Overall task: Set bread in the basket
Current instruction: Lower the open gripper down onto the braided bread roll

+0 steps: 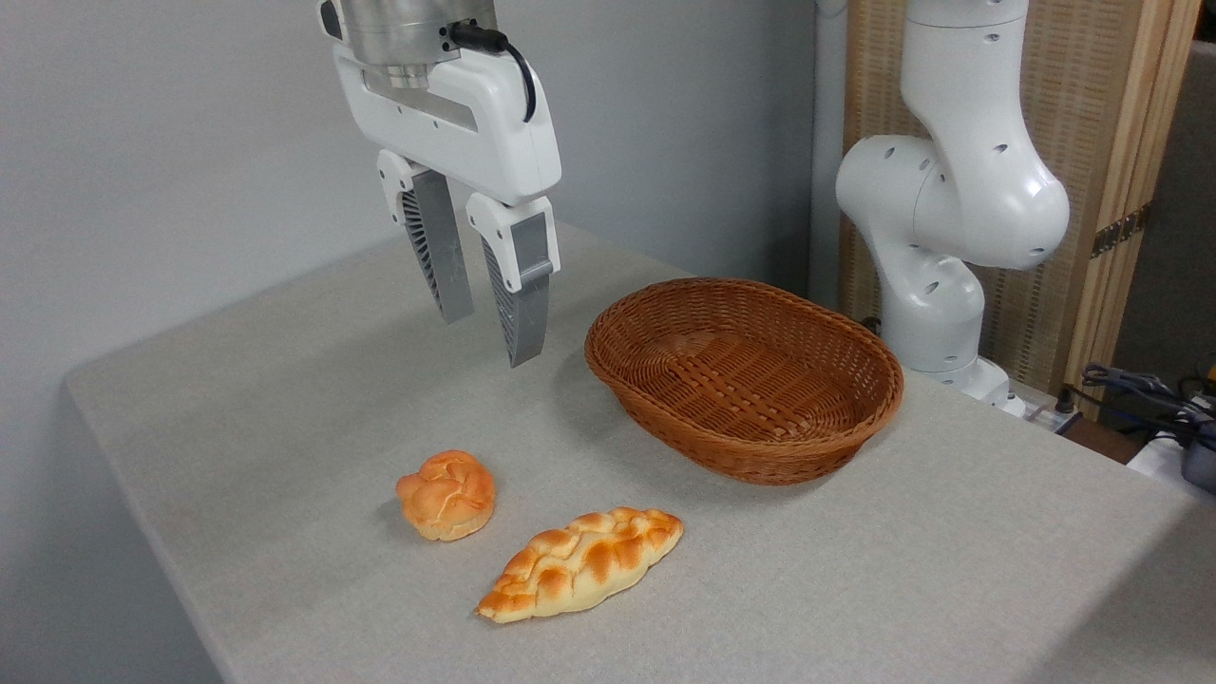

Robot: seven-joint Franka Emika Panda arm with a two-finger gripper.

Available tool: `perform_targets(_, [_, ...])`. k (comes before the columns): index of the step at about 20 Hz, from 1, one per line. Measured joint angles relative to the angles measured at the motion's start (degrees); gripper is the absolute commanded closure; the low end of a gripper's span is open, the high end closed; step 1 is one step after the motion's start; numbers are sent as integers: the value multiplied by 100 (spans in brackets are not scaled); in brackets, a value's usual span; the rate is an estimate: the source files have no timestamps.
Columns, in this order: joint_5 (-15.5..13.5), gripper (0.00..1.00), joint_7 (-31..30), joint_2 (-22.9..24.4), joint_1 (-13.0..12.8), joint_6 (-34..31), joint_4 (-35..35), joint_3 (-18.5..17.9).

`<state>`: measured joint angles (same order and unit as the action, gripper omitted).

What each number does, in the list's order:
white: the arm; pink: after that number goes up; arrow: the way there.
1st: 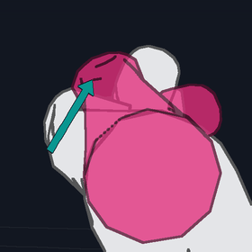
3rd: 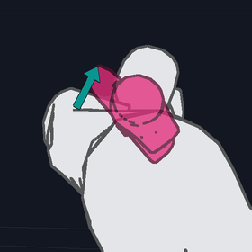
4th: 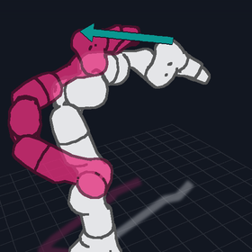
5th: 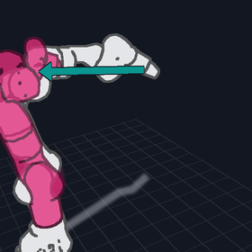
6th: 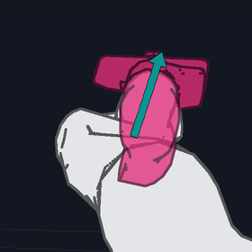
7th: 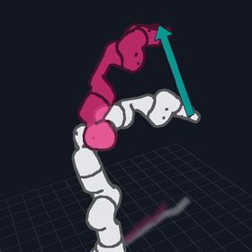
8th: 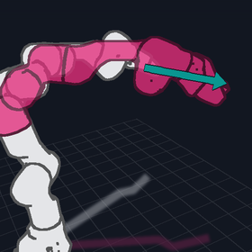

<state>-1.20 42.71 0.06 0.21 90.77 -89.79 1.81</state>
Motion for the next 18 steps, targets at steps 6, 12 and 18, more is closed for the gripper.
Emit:
perform_targets(6, [0, 0, 109, 0, 26, -42, -1, -91])
perform_targets(12, [0, 0, 110, 0, 21, -48, -21, -90])
perform_targets(18, [0, 0, 120, 41, -26, -17, -293, -25])
